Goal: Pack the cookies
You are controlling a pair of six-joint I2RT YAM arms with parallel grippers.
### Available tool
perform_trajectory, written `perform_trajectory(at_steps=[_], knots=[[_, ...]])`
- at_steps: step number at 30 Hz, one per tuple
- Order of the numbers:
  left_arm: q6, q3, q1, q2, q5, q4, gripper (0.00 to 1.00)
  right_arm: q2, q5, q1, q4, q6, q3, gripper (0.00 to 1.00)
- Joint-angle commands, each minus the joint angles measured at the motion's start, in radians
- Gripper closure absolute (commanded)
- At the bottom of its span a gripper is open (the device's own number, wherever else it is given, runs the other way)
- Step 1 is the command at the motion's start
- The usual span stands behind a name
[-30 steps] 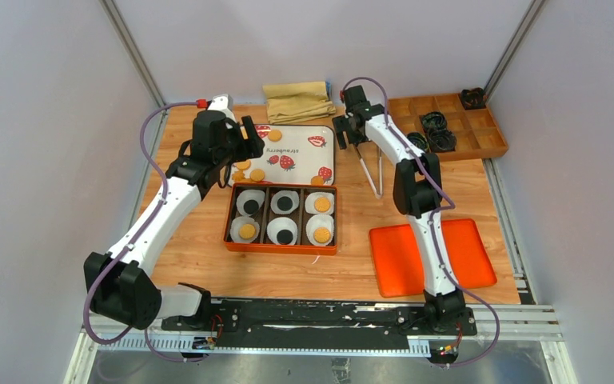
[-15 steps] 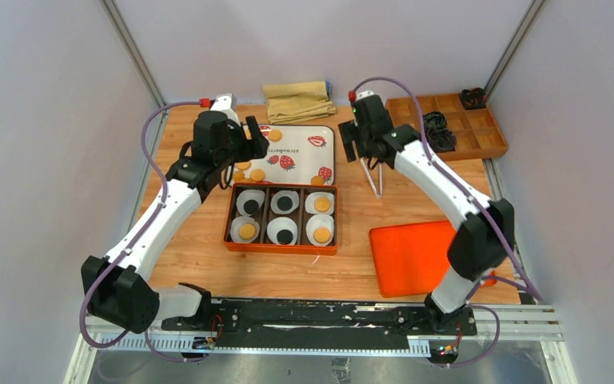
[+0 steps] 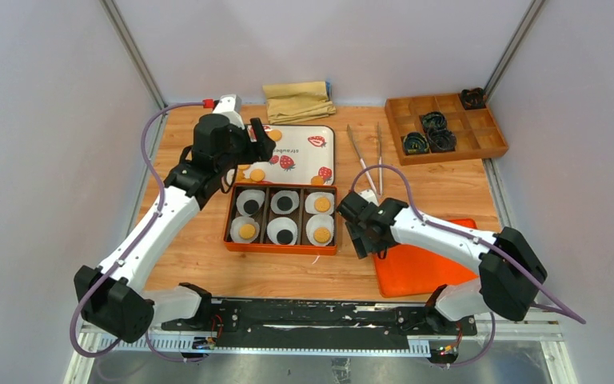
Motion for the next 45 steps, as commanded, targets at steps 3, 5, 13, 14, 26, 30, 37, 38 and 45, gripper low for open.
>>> perform_trajectory(at_steps=[3,5,13,14,26,30,37,38,45], knots=[[-0.005,-0.014,-0.019,-0.060,-0.007,-0.004,0.23,-0.047,-0.012,0.028,0.041,0.136,-0.105,0.29],[-0.006,-0.013,-0.019,-0.068,-0.015,-0.013,0.23,-0.037,-0.021,0.028,0.084,0.130,-0.124,0.30],[0.006,-0.017,-0.019,-0.092,-0.035,-0.033,0.23,0.026,-0.076,0.023,0.223,0.130,-0.182,0.35],[0.007,-0.018,-0.019,-0.092,-0.037,-0.034,0.23,0.035,-0.081,0.020,0.231,0.130,-0.185,0.38],[0.011,-0.015,-0.019,-0.090,-0.038,-0.038,0.23,0.088,-0.072,0.008,0.260,0.138,-0.170,0.94],[0.013,-0.015,-0.019,-0.090,-0.040,-0.042,0.23,0.076,-0.024,0.008,0.174,0.141,-0.104,1.00],[0.013,-0.018,-0.019,-0.081,-0.042,-0.038,0.23,-0.056,-0.018,0.016,-0.012,0.104,0.070,1.00],[0.013,-0.018,-0.019,-0.078,-0.041,-0.036,0.23,-0.086,-0.021,0.017,-0.032,0.091,0.098,1.00],[0.000,-0.019,-0.020,-0.055,-0.009,-0.009,0.23,-0.212,-0.074,0.017,-0.073,0.027,0.304,1.00]])
